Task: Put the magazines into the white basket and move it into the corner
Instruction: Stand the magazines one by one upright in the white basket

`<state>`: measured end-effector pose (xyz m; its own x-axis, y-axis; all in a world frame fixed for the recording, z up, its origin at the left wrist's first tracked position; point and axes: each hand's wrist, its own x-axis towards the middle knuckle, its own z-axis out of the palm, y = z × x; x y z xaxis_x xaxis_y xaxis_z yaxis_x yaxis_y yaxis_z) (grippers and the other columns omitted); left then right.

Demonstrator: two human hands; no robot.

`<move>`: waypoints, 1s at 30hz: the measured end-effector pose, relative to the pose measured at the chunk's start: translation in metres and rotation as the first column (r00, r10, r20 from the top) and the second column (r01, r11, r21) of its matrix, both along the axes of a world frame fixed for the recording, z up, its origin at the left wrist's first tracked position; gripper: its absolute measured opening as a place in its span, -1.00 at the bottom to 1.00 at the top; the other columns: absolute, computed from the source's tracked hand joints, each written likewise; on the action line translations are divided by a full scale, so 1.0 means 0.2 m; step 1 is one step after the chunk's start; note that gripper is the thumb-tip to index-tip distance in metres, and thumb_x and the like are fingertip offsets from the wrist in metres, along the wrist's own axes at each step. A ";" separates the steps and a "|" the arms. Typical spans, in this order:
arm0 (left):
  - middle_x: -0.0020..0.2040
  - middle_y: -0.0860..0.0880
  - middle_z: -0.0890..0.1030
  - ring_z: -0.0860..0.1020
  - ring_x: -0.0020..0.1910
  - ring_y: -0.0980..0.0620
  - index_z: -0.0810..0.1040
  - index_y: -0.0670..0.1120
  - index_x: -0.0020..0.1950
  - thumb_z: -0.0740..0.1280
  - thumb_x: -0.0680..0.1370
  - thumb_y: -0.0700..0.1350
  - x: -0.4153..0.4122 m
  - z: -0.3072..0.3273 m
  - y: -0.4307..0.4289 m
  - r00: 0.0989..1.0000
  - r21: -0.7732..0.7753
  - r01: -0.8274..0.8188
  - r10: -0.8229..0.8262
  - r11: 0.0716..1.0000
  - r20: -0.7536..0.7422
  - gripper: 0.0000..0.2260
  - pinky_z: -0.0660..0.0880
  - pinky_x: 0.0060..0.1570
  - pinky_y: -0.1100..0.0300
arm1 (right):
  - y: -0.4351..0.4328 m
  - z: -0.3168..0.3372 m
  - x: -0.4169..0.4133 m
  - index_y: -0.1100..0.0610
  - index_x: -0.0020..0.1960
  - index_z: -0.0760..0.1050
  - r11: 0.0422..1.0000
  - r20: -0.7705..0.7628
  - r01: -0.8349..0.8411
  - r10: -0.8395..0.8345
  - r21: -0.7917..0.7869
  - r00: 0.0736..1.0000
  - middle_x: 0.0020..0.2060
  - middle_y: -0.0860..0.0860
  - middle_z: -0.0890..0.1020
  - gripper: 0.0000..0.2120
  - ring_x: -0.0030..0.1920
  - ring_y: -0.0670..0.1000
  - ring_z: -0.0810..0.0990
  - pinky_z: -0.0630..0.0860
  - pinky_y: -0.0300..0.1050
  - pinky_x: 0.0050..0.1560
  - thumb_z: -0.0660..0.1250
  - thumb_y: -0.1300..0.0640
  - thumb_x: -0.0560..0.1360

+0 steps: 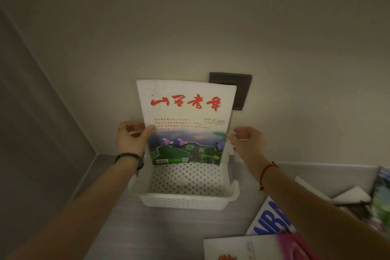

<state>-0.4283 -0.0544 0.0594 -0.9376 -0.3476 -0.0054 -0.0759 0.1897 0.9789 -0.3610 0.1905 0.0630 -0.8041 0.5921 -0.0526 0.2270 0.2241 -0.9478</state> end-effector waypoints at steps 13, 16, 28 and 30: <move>-0.19 -0.02 0.53 0.51 -0.08 -0.11 0.42 0.05 -0.19 0.39 0.42 -0.26 0.96 -0.02 0.36 0.920 0.134 0.390 -0.390 0.911 -0.028 -0.77 0.50 0.02 -0.08 | 0.61 0.04 1.12 0.22 -0.13 0.57 0.998 0.073 -0.050 0.047 0.034 0.996 -0.34 0.09 0.65 -0.89 -0.40 -0.01 0.62 0.60 -0.13 -0.29 0.42 0.32 0.35; -0.17 0.02 0.54 0.52 -0.07 -0.09 0.45 0.02 -0.13 0.38 0.43 -0.24 1.18 -0.08 0.52 0.887 0.161 0.447 -0.459 0.880 0.048 -0.81 0.50 -0.01 -0.02 | 0.75 0.02 1.35 0.15 -0.15 0.56 0.998 0.106 -0.021 0.015 0.057 0.994 -0.24 0.13 0.64 -0.90 -0.28 0.08 0.61 0.60 -0.15 -0.25 0.44 0.27 0.36; -0.12 0.09 0.56 0.50 -0.10 0.12 0.50 -0.10 0.13 0.36 0.46 -0.13 1.70 -0.23 1.24 0.757 0.188 0.572 -0.603 0.798 0.254 -0.75 0.41 0.03 0.20 | 1.29 -0.29 1.89 0.13 0.15 0.45 1.000 0.402 0.014 -0.019 0.013 0.915 0.01 0.08 0.52 -0.64 0.00 0.09 0.54 0.48 -0.04 -0.02 0.43 0.18 0.38; -0.12 0.04 0.58 0.53 -0.06 0.06 0.49 -0.14 0.13 0.35 0.46 -0.13 1.76 -0.27 1.32 0.747 0.212 0.561 -0.600 0.800 0.288 -0.74 0.45 0.10 0.12 | 1.36 -0.33 1.92 0.16 0.22 0.39 0.995 0.381 0.087 -0.099 0.050 0.919 0.04 0.09 0.53 -0.56 -0.05 0.06 0.51 0.46 -0.07 -0.05 0.42 0.16 0.39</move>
<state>-0.0770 0.2097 0.0052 -0.8932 0.2844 -0.3484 -0.2999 0.2006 0.9326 0.0234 0.4624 -0.0030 -0.6677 0.6697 -0.3250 0.5920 0.2130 -0.7773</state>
